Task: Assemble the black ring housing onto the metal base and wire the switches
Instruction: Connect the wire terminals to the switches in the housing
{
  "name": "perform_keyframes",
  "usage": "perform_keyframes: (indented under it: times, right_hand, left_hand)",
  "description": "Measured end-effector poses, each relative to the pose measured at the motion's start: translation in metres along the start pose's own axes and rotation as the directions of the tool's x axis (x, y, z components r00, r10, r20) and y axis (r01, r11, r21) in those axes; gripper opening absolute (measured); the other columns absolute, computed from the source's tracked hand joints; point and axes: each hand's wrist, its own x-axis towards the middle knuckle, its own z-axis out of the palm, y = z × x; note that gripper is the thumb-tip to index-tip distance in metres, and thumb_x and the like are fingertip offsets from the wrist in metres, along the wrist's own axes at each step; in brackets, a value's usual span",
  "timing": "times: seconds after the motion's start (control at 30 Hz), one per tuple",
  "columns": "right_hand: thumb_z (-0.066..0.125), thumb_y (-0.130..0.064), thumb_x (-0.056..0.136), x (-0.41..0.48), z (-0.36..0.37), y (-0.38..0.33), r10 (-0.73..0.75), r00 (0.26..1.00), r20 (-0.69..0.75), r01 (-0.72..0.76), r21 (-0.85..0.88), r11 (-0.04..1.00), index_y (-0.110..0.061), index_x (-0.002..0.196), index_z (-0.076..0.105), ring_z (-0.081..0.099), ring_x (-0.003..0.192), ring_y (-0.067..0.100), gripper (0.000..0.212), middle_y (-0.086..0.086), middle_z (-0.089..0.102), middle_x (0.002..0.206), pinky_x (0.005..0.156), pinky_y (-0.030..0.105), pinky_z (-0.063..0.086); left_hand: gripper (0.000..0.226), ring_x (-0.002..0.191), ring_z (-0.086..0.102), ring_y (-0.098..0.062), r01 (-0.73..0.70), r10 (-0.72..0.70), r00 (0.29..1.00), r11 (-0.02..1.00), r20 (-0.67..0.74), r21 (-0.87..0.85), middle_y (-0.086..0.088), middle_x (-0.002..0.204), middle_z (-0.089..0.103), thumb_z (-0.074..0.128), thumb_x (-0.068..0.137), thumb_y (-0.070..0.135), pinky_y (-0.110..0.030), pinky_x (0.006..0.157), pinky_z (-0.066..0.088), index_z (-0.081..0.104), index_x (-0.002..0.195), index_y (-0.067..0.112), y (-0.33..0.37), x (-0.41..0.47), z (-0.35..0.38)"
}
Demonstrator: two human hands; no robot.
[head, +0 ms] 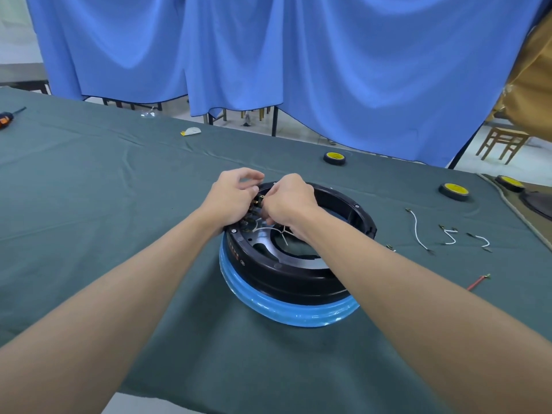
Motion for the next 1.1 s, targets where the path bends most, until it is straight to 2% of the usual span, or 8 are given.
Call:
perform_keyframes:
  times: [0.07,0.2,0.3,0.47,0.67,0.8,0.93,1.1]
  right_hand:
    - [0.060,-0.012,0.081,-0.005,-0.005,0.003,-0.114,0.993,0.025,0.116,-0.095,0.989,-0.020,0.088,0.068,0.064,0.097,0.032,0.013,0.015,0.066,0.106,0.087,0.038,0.054]
    - [0.069,-0.019,0.076,-0.016,-0.010,0.005,-0.304,0.944,0.124,0.328,-0.291,0.899,-0.032,0.058,0.057,0.060,0.095,0.029,0.026,0.002,0.066,0.091,0.080,0.035,0.052]
    - [0.074,-0.029,0.075,-0.021,-0.005,0.005,-0.323,0.925,0.199,0.375,-0.349,0.859,-0.033,0.064,0.058,0.055,0.098,0.028,0.020,0.002,0.061,0.096,0.080,0.035,0.049]
    - [0.067,-0.025,0.081,-0.021,0.003,0.009,-0.324,0.925,0.197,0.377,-0.383,0.844,-0.029,0.091,0.067,0.055,0.103,0.034,0.010,0.010,0.061,0.106,0.076,0.034,0.045]
    - [0.073,-0.026,0.081,-0.018,-0.005,0.005,-0.343,0.895,0.284,0.433,-0.372,0.821,-0.029,0.072,0.061,0.052,0.108,0.034,0.015,0.016,0.063,0.108,0.087,0.039,0.050]
    - [0.075,-0.026,0.082,-0.015,-0.011,0.002,-0.362,0.856,0.368,0.492,-0.368,0.789,-0.028,0.065,0.061,0.051,0.080,0.029,0.022,0.015,0.064,0.101,0.085,0.040,0.052]
    - [0.073,-0.025,0.083,-0.012,-0.015,0.001,-0.388,0.824,0.413,0.546,-0.393,0.740,-0.021,0.074,0.068,0.049,0.064,0.016,0.011,0.005,0.066,0.081,0.082,0.040,0.054]
    - [0.072,-0.027,0.084,-0.010,-0.010,0.003,-0.400,0.821,0.406,0.551,-0.385,0.740,-0.023,0.073,0.067,0.044,0.074,0.025,0.013,0.009,0.066,0.089,0.085,0.039,0.052]
  left_hand:
    - [0.030,0.122,0.058,-0.012,-0.005,0.005,1.000,1.000,0.001,-0.006,-0.005,0.125,0.067,0.049,0.096,-0.002,-0.039,0.109,0.043,0.065,0.114,0.017,0.000,0.000,0.000]
    - [0.029,0.113,0.064,-0.020,0.013,-0.013,1.000,0.999,0.002,-0.039,-0.009,0.125,0.067,0.049,0.096,-0.002,-0.041,0.101,0.050,0.064,0.110,0.018,0.001,-0.001,0.000]
    - [0.029,0.114,0.064,-0.022,0.022,-0.022,1.000,0.998,-0.004,-0.062,-0.008,0.125,0.067,0.049,0.096,-0.003,-0.042,0.099,0.051,0.064,0.109,0.018,0.002,-0.002,0.001]
    - [0.031,0.118,0.061,-0.015,0.017,-0.017,1.000,0.999,-0.009,-0.044,-0.004,0.124,0.066,0.048,0.095,-0.004,-0.040,0.105,0.047,0.065,0.109,0.018,0.003,-0.003,0.000]
    - [0.029,0.118,0.062,-0.016,0.023,-0.023,1.000,0.998,-0.001,-0.053,-0.005,0.124,0.067,0.051,0.096,-0.004,-0.041,0.106,0.047,0.066,0.113,0.014,0.002,-0.002,0.000]
    - [0.027,0.118,0.062,-0.018,0.024,-0.024,1.000,0.998,0.008,-0.059,-0.007,0.126,0.066,0.051,0.096,-0.003,-0.043,0.104,0.048,0.065,0.112,0.014,0.002,-0.002,-0.001]
    - [0.026,0.117,0.063,-0.019,0.027,-0.027,1.000,0.998,0.010,-0.065,-0.007,0.125,0.067,0.052,0.096,-0.002,-0.043,0.103,0.049,0.065,0.112,0.015,0.001,-0.001,-0.001]
    - [0.027,0.115,0.063,-0.020,0.026,-0.025,1.000,0.998,0.007,-0.065,-0.007,0.124,0.067,0.052,0.096,-0.003,-0.044,0.101,0.050,0.065,0.112,0.016,0.001,-0.002,0.000]
